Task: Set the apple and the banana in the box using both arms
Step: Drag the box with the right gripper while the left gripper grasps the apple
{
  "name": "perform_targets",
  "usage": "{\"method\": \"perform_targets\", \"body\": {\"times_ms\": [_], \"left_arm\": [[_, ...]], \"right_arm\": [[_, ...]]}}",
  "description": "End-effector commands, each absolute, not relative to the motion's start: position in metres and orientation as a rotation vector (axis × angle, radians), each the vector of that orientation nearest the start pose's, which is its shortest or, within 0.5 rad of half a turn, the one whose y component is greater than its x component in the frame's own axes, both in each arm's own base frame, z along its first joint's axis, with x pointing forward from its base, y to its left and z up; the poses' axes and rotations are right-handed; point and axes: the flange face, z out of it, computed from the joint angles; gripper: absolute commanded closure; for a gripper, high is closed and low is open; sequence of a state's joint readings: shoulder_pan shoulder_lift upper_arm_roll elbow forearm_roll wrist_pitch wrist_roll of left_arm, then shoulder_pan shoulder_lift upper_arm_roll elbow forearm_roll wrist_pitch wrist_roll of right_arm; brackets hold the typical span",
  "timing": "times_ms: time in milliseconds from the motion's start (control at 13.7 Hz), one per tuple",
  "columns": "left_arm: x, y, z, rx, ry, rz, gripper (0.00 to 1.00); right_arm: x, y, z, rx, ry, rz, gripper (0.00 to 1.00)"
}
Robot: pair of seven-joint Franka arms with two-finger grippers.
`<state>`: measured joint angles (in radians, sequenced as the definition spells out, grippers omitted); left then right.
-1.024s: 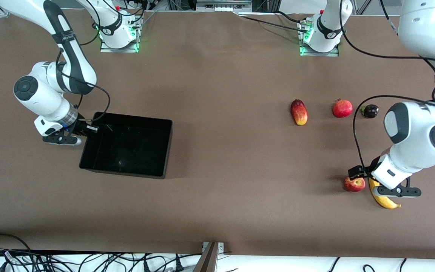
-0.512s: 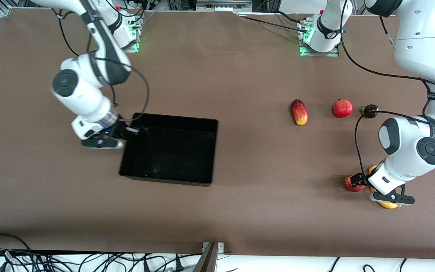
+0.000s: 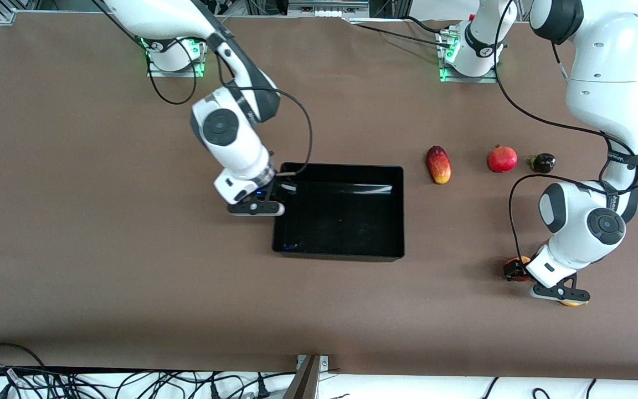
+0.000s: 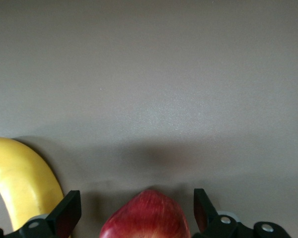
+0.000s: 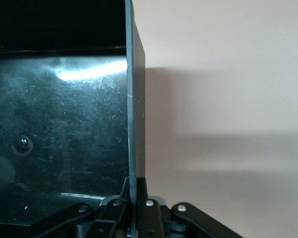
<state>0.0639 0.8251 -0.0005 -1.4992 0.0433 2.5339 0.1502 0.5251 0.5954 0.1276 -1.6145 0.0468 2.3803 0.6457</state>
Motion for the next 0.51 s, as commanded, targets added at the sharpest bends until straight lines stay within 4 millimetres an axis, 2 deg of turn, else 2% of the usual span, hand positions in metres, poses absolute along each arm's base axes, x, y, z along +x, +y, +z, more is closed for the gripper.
{"method": "perform_targets", "body": {"times_ms": [0,73,220,293,439], "left_arm": [[0.720,0.046,0.179,-3.053,0.223,-0.352,0.00],[0.716,0.046,0.175,-3.053,0.224,-0.355,0.00],[0.713,0.048,0.169,-3.056,0.220,-0.341,0.19],[0.711,0.050,0.169,-3.057,0.215,-0.336,0.27],[0.707,0.049,0.169,-3.070,0.180,-0.323,0.56]], "right_arm": [[0.575,0.458,0.285,-2.942,0.072,-0.122,1.00],[0.568,0.474,0.278,-2.950,0.038,-0.130,1.00],[0.557,0.493,0.264,-2.969,0.015,-0.136,1.00],[0.554,0.496,0.260,-2.977,0.072,-0.139,1.00],[0.555,0.494,0.260,-2.977,0.124,-0.136,1.00]]}}
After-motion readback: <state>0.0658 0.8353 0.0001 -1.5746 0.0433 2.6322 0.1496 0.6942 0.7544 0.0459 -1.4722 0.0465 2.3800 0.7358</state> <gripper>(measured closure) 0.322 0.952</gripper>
